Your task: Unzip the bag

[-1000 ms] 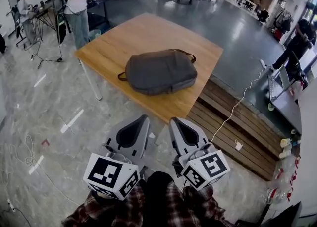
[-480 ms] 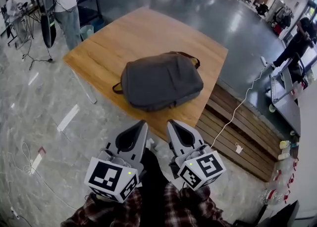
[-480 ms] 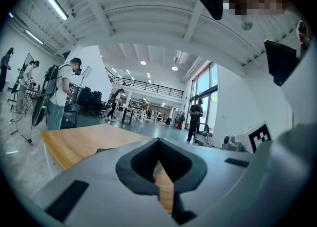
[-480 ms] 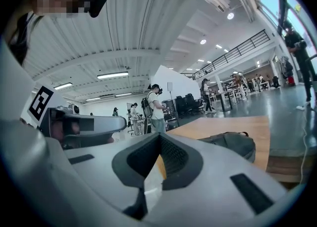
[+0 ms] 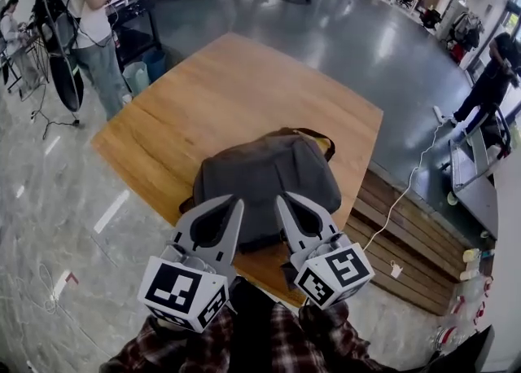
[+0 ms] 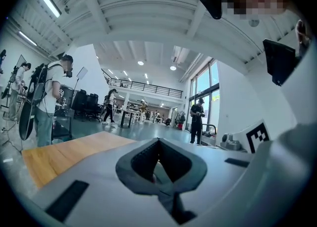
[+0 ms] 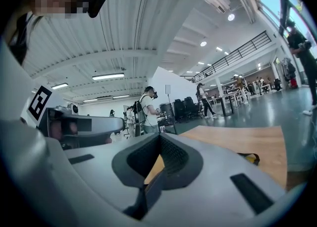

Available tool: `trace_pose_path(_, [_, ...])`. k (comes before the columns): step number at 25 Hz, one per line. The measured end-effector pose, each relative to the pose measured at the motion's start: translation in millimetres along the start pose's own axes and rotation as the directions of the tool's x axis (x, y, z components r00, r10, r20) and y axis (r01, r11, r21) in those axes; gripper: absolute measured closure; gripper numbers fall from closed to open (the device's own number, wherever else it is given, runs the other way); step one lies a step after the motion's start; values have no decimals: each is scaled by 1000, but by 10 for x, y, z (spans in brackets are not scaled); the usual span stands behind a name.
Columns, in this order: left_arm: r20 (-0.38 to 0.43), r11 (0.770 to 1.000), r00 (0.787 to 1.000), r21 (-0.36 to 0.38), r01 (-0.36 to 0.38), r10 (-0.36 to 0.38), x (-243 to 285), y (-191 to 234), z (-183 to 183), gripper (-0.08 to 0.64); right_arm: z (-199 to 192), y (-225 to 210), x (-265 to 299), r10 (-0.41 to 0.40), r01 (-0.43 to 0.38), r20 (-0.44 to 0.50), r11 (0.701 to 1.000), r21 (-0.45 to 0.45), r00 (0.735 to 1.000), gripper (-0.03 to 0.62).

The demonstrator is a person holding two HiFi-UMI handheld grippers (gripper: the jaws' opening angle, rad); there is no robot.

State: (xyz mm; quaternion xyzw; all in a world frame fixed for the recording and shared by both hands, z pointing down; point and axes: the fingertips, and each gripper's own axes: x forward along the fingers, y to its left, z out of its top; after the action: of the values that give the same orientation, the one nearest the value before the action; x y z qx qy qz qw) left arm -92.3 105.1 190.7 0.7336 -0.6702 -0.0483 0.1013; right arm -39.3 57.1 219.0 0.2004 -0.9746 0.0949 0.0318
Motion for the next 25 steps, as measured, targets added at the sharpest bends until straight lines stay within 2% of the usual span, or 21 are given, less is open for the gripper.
trace_pose_path(7, [-45,997,996,-21,74,-75,588,236,-1,552,95,-422,356,-67,67,-23,998,4,997,584])
trace_pose_path(12, [-87,985,981,6,175,-174,946,342,26,552,155,-675,455,-178,178,-15,984,14,984,584])
trace_pose_path(19, [-176,951,936,-14,309,-306,1296,333,-139,552,59,-942,417,-328,329,-28,943,53,944,584])
trace_pose_path(25, [-238,922,893,-37,385,-382,1404,164,-388,552,-127,-1006,273,-397,400,-54,913,80,916,584])
